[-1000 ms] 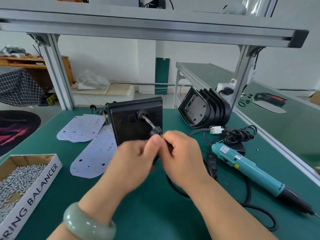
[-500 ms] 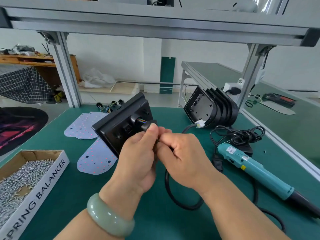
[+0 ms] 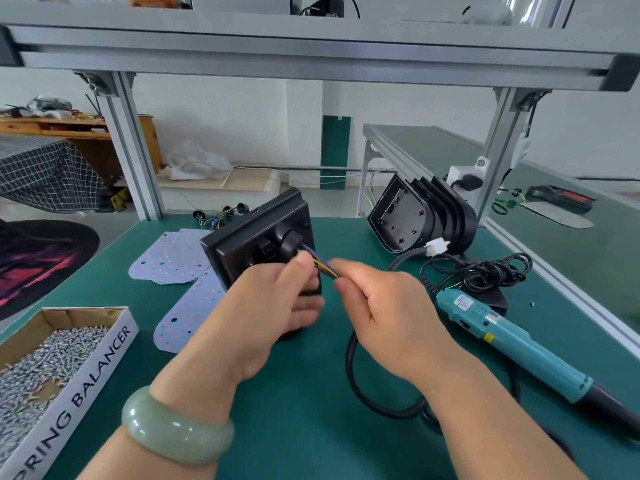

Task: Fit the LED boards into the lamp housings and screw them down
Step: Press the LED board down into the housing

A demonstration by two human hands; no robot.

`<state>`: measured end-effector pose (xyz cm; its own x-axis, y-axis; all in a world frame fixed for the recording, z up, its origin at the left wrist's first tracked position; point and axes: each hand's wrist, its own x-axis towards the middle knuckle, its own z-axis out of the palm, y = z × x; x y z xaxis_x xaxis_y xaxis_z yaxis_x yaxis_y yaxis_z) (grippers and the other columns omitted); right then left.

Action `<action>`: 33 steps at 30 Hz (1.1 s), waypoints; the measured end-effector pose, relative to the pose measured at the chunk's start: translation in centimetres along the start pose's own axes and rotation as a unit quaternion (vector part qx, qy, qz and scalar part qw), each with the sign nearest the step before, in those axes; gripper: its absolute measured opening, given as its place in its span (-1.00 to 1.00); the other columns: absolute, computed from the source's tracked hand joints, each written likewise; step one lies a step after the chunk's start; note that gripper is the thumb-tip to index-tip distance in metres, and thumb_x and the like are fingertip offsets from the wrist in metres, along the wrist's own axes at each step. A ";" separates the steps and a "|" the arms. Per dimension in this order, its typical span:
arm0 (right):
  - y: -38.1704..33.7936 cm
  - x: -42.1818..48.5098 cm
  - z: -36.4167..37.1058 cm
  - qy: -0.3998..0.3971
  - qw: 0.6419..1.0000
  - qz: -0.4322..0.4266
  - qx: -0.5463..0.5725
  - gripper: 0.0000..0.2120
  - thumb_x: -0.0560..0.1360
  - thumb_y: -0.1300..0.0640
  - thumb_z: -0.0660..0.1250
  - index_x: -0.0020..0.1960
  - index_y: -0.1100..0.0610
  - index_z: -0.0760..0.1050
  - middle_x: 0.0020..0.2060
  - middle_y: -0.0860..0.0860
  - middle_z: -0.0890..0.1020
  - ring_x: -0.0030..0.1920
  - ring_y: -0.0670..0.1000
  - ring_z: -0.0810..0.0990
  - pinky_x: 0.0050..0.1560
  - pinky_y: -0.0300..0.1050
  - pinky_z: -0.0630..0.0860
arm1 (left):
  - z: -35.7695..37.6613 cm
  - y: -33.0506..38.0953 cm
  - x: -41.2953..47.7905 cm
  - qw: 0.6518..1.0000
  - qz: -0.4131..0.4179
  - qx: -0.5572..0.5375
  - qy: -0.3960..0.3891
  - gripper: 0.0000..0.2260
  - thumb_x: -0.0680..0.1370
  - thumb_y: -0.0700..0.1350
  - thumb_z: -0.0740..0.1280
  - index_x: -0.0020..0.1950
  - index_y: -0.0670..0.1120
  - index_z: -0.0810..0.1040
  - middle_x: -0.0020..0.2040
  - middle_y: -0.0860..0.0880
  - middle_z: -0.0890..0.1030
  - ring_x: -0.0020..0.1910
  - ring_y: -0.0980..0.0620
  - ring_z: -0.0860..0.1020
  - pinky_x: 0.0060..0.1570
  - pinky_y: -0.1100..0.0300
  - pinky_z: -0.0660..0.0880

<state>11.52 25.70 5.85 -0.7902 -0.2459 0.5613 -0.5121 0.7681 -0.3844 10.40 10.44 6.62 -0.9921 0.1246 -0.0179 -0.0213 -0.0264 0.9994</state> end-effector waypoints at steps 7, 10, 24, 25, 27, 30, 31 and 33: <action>0.3 0.0 0.0 -0.012 0.996 0.077 0.034 -0.70 0.57 0.25 0.11 0.22 0.03 0.47 -0.15 -0.19 0.65 -0.18 -0.01 0.58 -0.11 -0.07 0.49 | -3.0 1.2 -1.6 0.791 0.424 0.317 0.307 -0.74 0.42 0.08 0.37 -0.01 -0.06 0.53 -0.15 0.11 0.50 -0.21 0.19 0.44 -0.13 0.51 0.34; 0.3 0.0 0.4 0.016 0.997 0.057 0.046 -0.71 0.57 0.28 0.14 0.20 0.07 0.51 -0.07 -0.03 0.67 -0.19 0.08 0.56 -0.14 -0.03 0.47 | -3.6 1.0 -0.9 0.926 0.255 0.212 0.183 -0.54 0.30 0.08 0.42 0.18 0.15 0.45 0.03 0.28 0.57 0.03 0.31 0.52 0.03 0.45 0.37; -0.6 0.8 1.3 0.131 0.817 0.212 0.520 -0.74 0.53 0.30 0.33 -0.03 -0.06 0.61 -0.26 -0.06 0.71 -0.25 -0.12 0.66 -0.28 -0.33 0.52 | -0.7 0.0 -1.4 0.941 0.255 0.221 0.037 -0.81 0.40 0.01 0.32 -0.02 0.05 0.60 -0.16 0.04 0.67 -0.22 0.18 0.56 -0.24 0.40 0.46; -0.6 0.8 1.3 0.136 0.813 0.209 0.526 -0.73 0.52 0.31 0.33 -0.05 -0.07 0.63 -0.25 -0.06 0.71 -0.25 -0.12 0.66 -0.27 -0.33 0.52 | -0.7 0.0 -1.4 0.938 0.255 0.230 0.038 -0.80 0.39 0.03 0.31 -0.03 0.03 0.59 -0.17 0.03 0.66 -0.23 0.16 0.55 -0.23 0.38 0.46; -0.4 0.8 1.1 0.144 0.838 0.178 0.496 -0.66 0.52 0.31 0.34 -0.06 -0.14 0.66 -0.17 -0.09 0.72 -0.20 -0.13 0.67 -0.19 -0.34 0.54 | -0.8 -0.1 -1.3 0.937 0.253 0.240 0.036 -0.80 0.37 0.04 0.31 -0.08 -0.01 0.57 -0.21 0.06 0.63 -0.31 0.19 0.51 -0.31 0.43 0.42; 0.1 0.6 0.8 0.147 0.895 0.140 0.398 -0.65 0.52 0.27 0.36 0.08 -0.19 0.57 -0.01 -0.10 0.70 -0.05 -0.15 0.68 0.06 -0.23 0.58 | -0.6 -0.2 -1.5 0.933 0.256 0.249 0.043 -0.83 0.37 0.04 0.31 -0.14 -0.02 0.53 -0.34 0.17 0.56 -0.40 0.23 0.45 -0.40 0.44 0.38; 0.3 0.6 0.8 0.140 0.910 0.133 0.368 -0.64 0.52 0.25 0.36 0.11 -0.20 0.54 -0.01 -0.12 0.70 -0.05 -0.15 0.68 0.10 -0.19 0.58 | -0.4 -0.3 -1.5 0.931 0.258 0.251 0.050 -0.85 0.37 0.04 0.31 -0.16 0.00 0.53 -0.35 0.17 0.55 -0.40 0.22 0.46 -0.40 0.43 0.39; 0.4 0.6 0.8 0.114 0.928 0.120 0.335 -0.61 0.53 0.24 0.35 0.12 -0.26 0.50 -0.09 -0.21 0.70 -0.10 -0.17 0.68 0.08 -0.18 0.59 | -0.2 -0.4 -1.5 0.930 0.266 0.242 0.070 -0.91 0.38 0.02 0.31 -0.18 0.05 0.52 -0.30 0.13 0.58 -0.37 0.20 0.49 -0.39 0.40 0.41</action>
<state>10.52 25.40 5.42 -0.8558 0.0741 0.5120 -0.4857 0.2258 -0.8445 11.83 10.09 6.23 -0.8529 0.0911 0.5141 0.5030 0.4068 0.7625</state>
